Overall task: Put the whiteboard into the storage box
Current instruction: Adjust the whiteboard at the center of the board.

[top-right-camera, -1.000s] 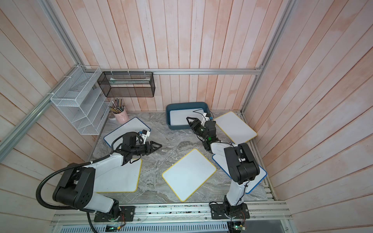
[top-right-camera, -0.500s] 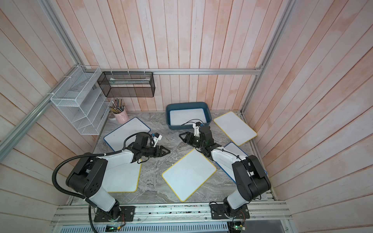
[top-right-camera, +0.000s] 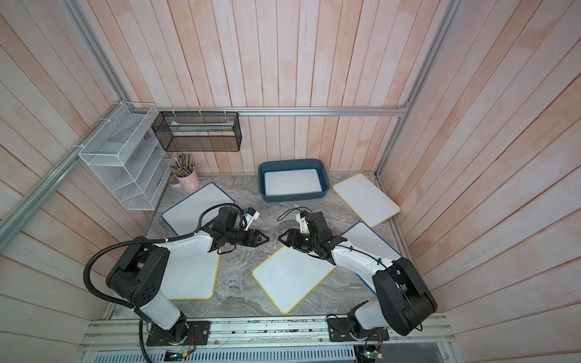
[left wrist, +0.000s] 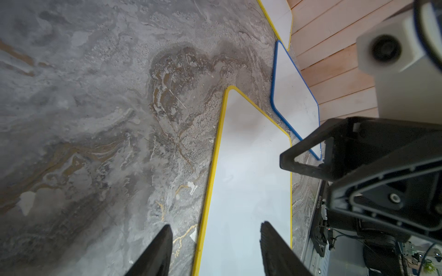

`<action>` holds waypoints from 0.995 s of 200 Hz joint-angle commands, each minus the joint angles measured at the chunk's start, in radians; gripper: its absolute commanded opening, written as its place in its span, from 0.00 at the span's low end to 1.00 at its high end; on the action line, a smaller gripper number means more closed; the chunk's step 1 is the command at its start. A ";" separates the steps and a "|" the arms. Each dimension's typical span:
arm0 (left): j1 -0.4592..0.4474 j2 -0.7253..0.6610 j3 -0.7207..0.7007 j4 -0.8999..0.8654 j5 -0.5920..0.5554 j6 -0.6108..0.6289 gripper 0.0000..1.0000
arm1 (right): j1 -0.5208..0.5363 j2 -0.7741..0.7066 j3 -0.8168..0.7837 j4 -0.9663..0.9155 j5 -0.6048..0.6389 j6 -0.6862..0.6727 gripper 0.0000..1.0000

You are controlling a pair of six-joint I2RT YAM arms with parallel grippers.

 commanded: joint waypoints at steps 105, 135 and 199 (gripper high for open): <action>-0.021 0.023 0.016 0.124 0.039 0.016 0.60 | 0.077 -0.286 -0.252 -0.300 0.085 0.191 0.60; -0.021 -0.002 0.010 0.106 -0.011 0.036 0.61 | 0.070 -0.333 -0.281 -0.366 0.095 0.219 0.60; -0.038 0.077 -0.012 0.257 0.055 -0.064 0.61 | 0.047 -0.528 -0.334 -0.537 0.166 0.270 0.60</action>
